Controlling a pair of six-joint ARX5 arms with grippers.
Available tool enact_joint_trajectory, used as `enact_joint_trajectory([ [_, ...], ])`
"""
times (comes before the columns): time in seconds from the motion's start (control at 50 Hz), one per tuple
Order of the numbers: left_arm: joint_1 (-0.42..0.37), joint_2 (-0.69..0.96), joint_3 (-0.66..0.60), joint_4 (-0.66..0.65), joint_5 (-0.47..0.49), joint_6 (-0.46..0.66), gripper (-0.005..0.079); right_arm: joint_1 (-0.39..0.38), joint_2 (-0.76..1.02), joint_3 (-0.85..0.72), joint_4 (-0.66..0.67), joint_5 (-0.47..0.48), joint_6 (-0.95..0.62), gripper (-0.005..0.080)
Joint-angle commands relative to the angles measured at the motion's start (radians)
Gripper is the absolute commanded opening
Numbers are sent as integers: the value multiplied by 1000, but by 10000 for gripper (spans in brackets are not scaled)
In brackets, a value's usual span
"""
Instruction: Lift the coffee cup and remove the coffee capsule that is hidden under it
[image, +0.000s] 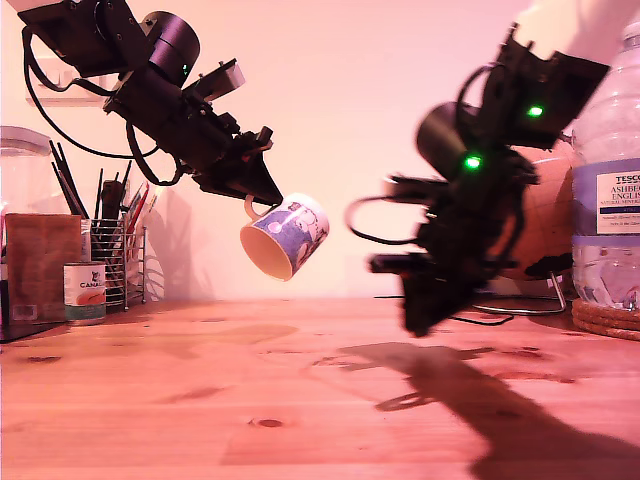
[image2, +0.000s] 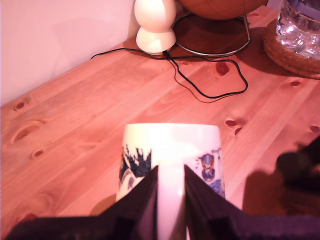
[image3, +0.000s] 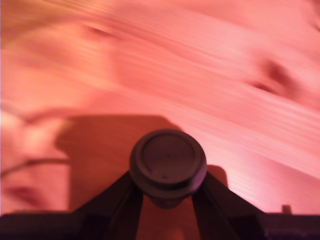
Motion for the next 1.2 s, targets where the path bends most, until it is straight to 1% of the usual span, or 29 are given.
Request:
enact_joint_trajectory([
  [0.0, 2, 10, 4, 31, 8, -6, -21, -22, -6, 13, -13, 17, 3, 2],
  [0.2, 2, 10, 4, 50, 8, -17, -21, -85, -6, 13, -33, 27, 2, 2],
  [0.44, 2, 10, 5, 74, 8, -31, -21, -97, -6, 13, -46, 14, 2, 12],
  [0.6, 2, 10, 5, 74, 8, -32, -21, -93, -6, 13, -56, -17, -2, 116],
  [0.7, 2, 10, 5, 74, 8, -33, -21, -93, -6, 13, -65, -18, -2, 154],
  [0.9, 2, 10, 5, 76, 8, -40, -21, -93, -6, 13, -93, -18, -2, 283],
  [1.1, 2, 10, 5, 81, 8, -50, -21, -91, -6, 13, -98, -39, -1, 376],
  [1.18, 2, 10, 5, 81, 8, -51, -21, -90, -9, 13, -100, -45, -2, 395],
])
